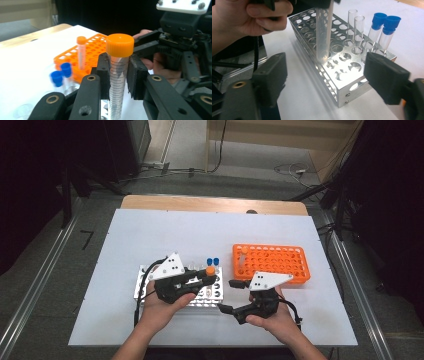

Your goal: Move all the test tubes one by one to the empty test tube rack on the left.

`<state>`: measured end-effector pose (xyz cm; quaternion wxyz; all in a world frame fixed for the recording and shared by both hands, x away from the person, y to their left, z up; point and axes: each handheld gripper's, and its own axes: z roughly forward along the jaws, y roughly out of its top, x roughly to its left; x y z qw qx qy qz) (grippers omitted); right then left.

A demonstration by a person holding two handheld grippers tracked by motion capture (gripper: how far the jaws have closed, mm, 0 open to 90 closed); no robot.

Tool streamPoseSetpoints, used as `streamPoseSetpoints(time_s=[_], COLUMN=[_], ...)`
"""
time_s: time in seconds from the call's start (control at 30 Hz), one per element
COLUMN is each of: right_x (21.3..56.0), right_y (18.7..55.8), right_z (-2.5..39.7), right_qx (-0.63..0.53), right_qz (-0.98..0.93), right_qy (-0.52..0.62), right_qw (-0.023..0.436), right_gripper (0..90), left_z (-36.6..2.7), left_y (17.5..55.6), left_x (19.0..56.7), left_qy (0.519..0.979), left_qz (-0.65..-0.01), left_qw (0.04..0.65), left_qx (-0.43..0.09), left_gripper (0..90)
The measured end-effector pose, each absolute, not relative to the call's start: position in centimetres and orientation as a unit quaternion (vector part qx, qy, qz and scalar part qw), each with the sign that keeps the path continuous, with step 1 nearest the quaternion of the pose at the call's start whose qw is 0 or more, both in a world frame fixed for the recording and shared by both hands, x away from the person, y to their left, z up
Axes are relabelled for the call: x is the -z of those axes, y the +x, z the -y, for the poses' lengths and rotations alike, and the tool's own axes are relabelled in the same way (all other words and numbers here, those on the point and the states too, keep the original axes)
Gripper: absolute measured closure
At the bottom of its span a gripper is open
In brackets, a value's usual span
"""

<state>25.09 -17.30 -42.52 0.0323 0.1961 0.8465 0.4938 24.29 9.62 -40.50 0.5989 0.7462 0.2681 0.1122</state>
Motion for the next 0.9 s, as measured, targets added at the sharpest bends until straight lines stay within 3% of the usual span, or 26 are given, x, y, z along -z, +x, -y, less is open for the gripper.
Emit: streamPoseSetpoints(time_s=[0.23,0.9], right_x=[42.7,42.9], right_y=[25.9,26.4], right_z=[18.1,19.1], right_qx=[-0.501,-0.504], right_qz=[-0.841,-0.836], right_qy=[0.204,0.217], right_qw=[0.017,0.025], right_gripper=[0.5,0.0], left_z=[-12.0,-15.0], left_y=[24.8,27.3], left_x=[40.0,41.5], left_qy=[0.733,0.695], left_qz=[-0.295,-0.373], left_qw=[0.594,0.577], left_qx=[-0.15,-0.212], left_gripper=[74.8,75.0])
